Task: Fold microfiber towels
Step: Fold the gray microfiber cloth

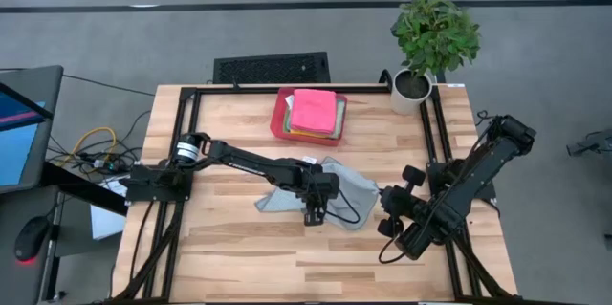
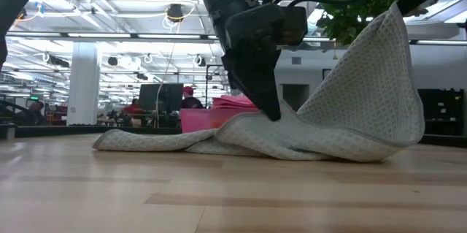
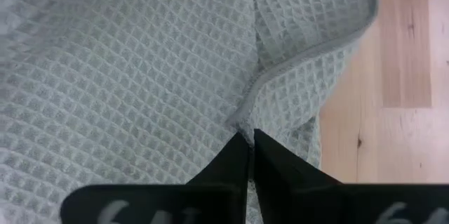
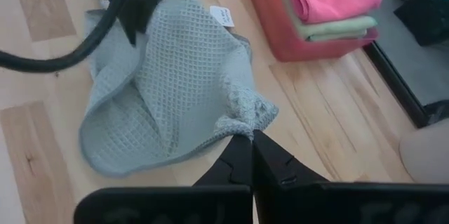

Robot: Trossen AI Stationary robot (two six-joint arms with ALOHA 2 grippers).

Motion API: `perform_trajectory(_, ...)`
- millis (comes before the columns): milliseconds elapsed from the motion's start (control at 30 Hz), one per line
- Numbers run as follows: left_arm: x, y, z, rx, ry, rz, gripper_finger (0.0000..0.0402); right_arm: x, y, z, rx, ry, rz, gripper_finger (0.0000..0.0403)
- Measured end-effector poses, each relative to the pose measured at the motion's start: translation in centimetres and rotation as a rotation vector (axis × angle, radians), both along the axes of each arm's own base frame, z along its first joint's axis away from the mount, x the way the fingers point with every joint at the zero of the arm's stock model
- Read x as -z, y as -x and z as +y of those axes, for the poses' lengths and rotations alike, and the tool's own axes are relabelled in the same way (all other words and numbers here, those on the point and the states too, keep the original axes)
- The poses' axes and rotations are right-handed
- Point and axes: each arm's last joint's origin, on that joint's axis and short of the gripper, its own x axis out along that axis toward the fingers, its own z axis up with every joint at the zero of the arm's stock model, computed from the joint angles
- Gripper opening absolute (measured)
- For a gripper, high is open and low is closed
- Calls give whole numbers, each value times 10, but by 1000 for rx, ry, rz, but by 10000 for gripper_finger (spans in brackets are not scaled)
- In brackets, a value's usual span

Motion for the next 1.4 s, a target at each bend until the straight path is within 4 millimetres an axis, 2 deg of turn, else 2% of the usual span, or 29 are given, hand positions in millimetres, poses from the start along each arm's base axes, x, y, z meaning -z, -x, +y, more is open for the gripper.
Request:
perform_trajectory(67,-5,5,-1,-10,2,37,3,0,2,-2,19,5,9,13)
perform_trajectory(133,-22,13,-6,-36,0,71,2,0,6,-6,63,25,25,13)
perform_trajectory(300,-92,42,-31,-58,-117,19,1,-2,16,-16,160,64,80,14)
perform_trajectory(433,-155,81,-46,-94,-286,-85,0,-6,17,-17,160,82,98,13)
perform_trajectory(533,-192,110,-39,-178,-420,-121,0,-15,10,-20,135,100,101,13)
perform_trajectory(667,-224,139,-14,-314,-520,-129,0,-33,-5,-30,100,137,101,14)
perform_trajectory(833,-242,160,14,-386,-566,-113,0,-63,-16,-51,73,171,90,13)
perform_trajectory(1067,-249,171,49,-447,-698,-48,0,-96,-12,-102,162,189,65,13)
perform_trajectory(1200,-255,173,57,-439,-730,-47,0,-111,-5,-120,202,183,40,13)
perform_trajectory(1400,-272,180,63,-498,-783,-105,0,-129,2,-127,214,177,-18,13)
